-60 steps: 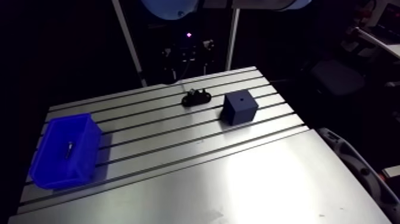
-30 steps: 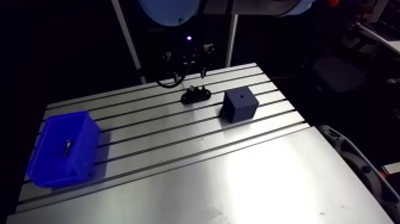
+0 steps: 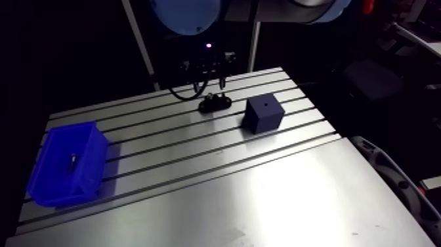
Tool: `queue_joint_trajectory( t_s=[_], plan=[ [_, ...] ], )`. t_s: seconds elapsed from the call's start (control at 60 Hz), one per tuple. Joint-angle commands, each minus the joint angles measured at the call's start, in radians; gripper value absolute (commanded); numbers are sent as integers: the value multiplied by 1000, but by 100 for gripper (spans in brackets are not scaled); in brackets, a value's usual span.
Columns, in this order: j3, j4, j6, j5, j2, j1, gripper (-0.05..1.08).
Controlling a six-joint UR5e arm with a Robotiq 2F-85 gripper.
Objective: Pick up the M10 bolt and insert it into the hole until fully seated.
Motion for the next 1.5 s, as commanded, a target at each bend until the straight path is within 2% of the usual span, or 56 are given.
queue_joint_trajectory(
  t_s=[0.017,0.767,0.983,1.5],
  plan=[
    [1,-1,0,0,8,0,35],
    [0,-1,-4,0,19,0,41],
    [1,-2,-2,-26,25,0,42],
    [0,-2,-5,-27,27,0,46]
  ],
)
